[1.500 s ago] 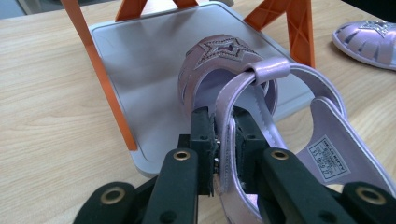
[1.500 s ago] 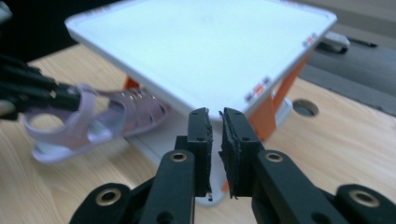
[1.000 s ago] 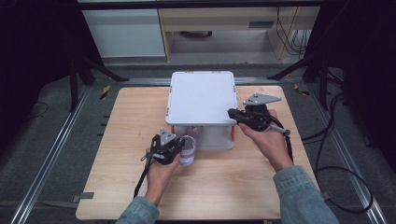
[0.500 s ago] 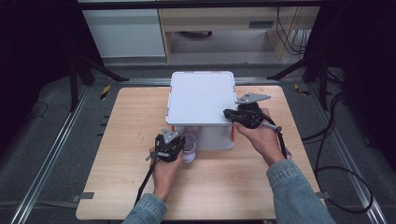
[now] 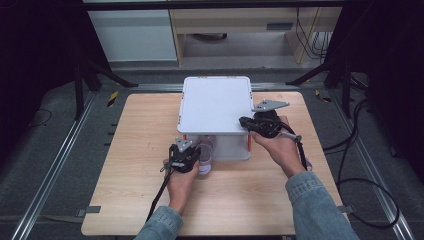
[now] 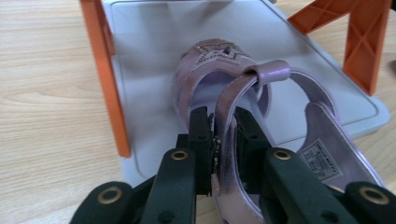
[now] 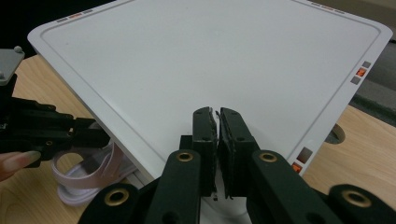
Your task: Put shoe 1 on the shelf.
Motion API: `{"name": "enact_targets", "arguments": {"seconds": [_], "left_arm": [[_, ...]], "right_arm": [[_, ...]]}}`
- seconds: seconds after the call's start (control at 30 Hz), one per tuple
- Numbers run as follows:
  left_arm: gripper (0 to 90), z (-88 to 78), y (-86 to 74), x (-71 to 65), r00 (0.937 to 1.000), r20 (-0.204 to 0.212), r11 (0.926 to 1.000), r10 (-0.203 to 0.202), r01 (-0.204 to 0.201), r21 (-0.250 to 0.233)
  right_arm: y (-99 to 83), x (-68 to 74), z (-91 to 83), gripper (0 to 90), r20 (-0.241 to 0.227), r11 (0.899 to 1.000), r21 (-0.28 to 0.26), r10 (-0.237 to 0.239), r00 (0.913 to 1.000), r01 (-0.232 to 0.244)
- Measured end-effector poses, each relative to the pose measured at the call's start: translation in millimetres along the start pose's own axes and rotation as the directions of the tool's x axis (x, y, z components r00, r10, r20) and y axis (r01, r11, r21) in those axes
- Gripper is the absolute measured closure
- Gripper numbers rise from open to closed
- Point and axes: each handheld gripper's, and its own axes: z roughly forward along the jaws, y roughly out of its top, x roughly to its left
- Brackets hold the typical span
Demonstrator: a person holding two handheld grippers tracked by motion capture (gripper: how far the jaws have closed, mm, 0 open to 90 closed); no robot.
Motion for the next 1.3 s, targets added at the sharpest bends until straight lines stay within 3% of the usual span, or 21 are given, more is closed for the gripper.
{"name": "enact_targets", "arguments": {"seconds": [0.2,0.33,0.57,0.8,0.97,1.07,1.13,1.23,1.3], "left_arm": [[75.6,0.3,1.1,-2.4,0.9999,0.011,0.9999,0.011,-0.011,-0.004],[73.4,-2.0,1.9,-3.5,0.9993,0.038,1.0000,-0.003,0.003,0.004],[68.8,-1.5,1.7,-2.3,0.9990,0.041,0.9999,0.017,-0.017,0.000],[60.0,-14.9,6.0,-1.0,0.9958,0.051,0.9963,0.076,-0.074,-0.043],[58.1,-32.0,8.2,0.0,0.9894,0.068,0.9899,0.128,-0.123,-0.071],[66.6,-44.4,12.0,0.9,0.9799,0.085,0.9811,0.181,-0.173,-0.086],[74.9,-52.7,14.9,-0.1,0.9685,0.082,0.9693,0.235,-0.227,-0.094],[82.8,-62.8,16.7,-4.8,0.9443,0.068,0.9446,0.322,-0.316,-0.089],[86.5,-67.4,15.4,-9.2,0.9244,0.062,0.9246,0.376,-0.370,-0.089]], "right_arm": [[-0.3,0.1,0.5,85.4,0.002,1.000,-0.003,-0.005,1.0000,0.005],[-0.4,0.8,0.5,85.4,0.006,1.000,-0.004,-0.010,0.9999,0.010],[-0.8,1.0,0.6,85.2,0.008,1.000,-0.007,-0.009,0.9999,0.009],[-1.9,0.7,0.5,84.7,0.007,1.000,-0.015,-0.004,1.0000,0.004],[-1.8,1.5,0.5,84.6,0.012,1.000,-0.013,-0.004,0.9999,0.004],[-2.2,1.8,0.4,84.6,0.014,1.000,-0.016,-0.005,0.9999,0.005],[-2.6,1.7,0.4,84.6,0.014,1.000,-0.019,-0.007,0.9999,0.008],[-2.9,1.3,0.5,84.5,0.012,1.000,-0.022,-0.003,0.9999,0.003],[-2.9,1.3,0.5,84.5,0.012,1.000,-0.022,-0.006,0.9999,0.006]]}}
